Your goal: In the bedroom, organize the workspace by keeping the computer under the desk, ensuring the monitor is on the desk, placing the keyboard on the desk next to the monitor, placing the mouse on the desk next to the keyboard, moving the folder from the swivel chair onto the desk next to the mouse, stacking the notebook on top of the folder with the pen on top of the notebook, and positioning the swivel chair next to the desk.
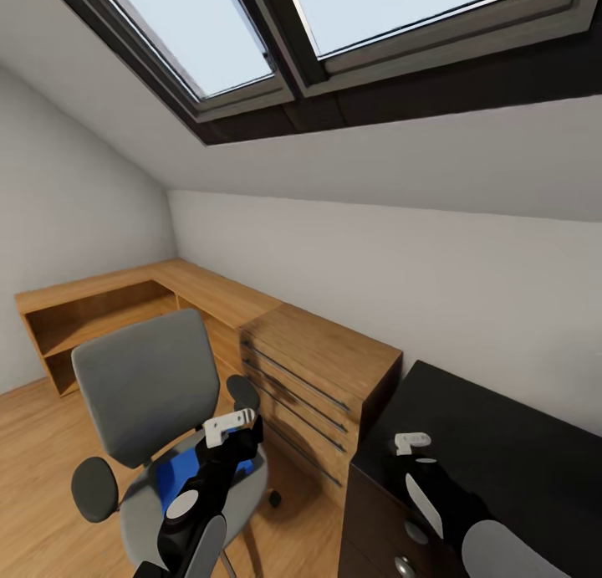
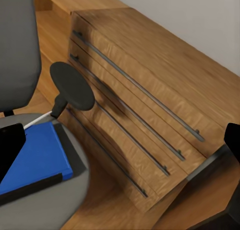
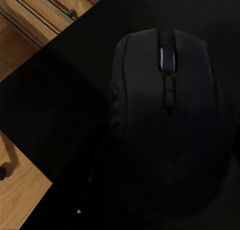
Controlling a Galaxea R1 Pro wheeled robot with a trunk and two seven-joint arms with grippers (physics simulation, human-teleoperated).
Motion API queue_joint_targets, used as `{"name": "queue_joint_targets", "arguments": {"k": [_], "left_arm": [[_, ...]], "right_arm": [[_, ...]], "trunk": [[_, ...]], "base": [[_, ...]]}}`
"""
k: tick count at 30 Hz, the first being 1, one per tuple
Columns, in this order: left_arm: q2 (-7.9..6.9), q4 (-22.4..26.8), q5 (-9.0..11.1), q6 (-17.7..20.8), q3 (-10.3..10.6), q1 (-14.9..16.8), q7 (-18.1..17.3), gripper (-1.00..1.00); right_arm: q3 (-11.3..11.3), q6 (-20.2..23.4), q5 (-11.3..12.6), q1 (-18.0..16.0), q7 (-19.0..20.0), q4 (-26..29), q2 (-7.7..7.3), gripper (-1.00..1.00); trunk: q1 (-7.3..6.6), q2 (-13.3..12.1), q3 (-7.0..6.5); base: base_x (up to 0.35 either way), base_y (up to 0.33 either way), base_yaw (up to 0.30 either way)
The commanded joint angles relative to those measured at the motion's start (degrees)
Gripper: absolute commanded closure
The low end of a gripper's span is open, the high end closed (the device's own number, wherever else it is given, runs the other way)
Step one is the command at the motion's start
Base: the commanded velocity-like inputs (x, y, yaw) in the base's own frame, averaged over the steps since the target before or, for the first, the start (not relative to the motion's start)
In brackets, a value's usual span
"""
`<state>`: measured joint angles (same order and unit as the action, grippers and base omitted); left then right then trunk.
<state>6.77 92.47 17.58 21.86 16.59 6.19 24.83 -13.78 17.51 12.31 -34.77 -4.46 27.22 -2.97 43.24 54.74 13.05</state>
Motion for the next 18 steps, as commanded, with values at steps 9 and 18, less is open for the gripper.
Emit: {"name": "queue_joint_targets", "arguments": {"k": [9, 18], "left_arm": [[-0.01, 0.08, 0.53, 0.20, 0.06, 0.05, 0.48, -1.00], [-0.08, 0.01, 0.53, 0.23, -0.04, 0.05, 0.48, -1.00]], "right_arm": [[-0.45, 0.08, 0.77, -0.04, -0.30, 0.20, -0.03, 1.00], [-0.47, 0.07, 0.78, -0.04, -0.29, 0.20, -0.02, 1.00]], "trunk": [[0.67, 1.28, 0.63], [0.67, 1.28, 0.63]], "base": [[0.000, 0.000, 0.000], [0.000, 0.000, 0.000]]}}
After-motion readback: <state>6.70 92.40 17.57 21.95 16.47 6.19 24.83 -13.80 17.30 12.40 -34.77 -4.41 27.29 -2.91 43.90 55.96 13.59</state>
